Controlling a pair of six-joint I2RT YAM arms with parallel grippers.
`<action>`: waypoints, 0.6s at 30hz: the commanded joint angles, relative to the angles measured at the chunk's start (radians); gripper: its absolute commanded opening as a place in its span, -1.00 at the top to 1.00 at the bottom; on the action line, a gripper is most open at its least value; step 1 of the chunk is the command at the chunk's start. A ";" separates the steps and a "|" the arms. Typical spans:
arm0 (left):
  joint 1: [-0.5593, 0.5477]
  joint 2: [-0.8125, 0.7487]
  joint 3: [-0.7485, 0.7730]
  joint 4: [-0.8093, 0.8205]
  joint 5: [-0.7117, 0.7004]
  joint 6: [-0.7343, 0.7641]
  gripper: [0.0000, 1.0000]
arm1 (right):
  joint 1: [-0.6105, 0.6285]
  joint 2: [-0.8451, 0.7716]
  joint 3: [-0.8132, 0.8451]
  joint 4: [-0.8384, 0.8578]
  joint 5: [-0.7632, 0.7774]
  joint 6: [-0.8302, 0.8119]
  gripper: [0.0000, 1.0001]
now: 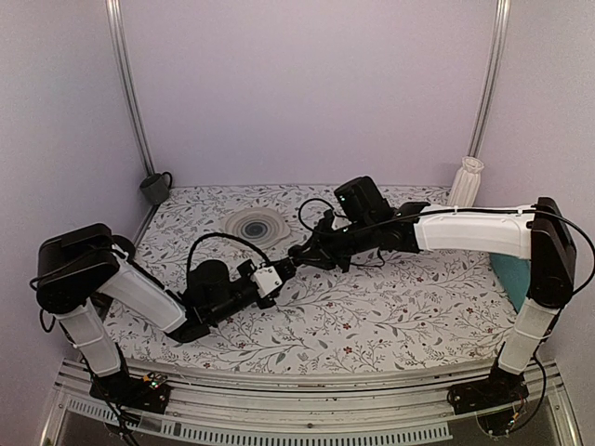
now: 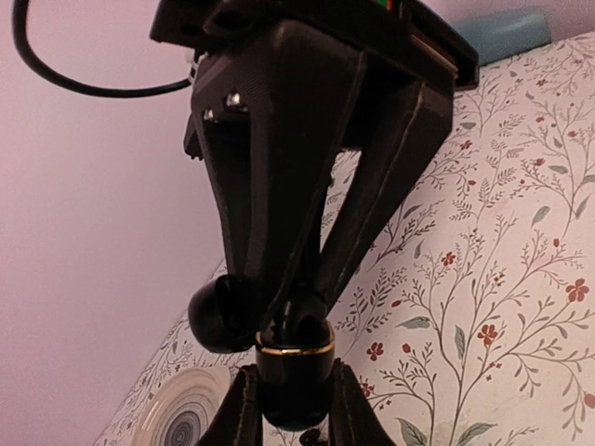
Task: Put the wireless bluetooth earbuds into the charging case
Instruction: Pick up the right earbud from the center of the board.
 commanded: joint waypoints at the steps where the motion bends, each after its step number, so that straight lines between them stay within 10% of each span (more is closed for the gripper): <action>1: -0.003 0.027 0.025 0.040 0.076 -0.018 1.00 | -0.012 -0.022 -0.007 0.069 0.001 -0.007 0.76; 18: 0.009 0.044 0.036 0.037 0.069 -0.040 1.00 | -0.018 -0.015 -0.025 0.087 -0.021 -0.050 0.52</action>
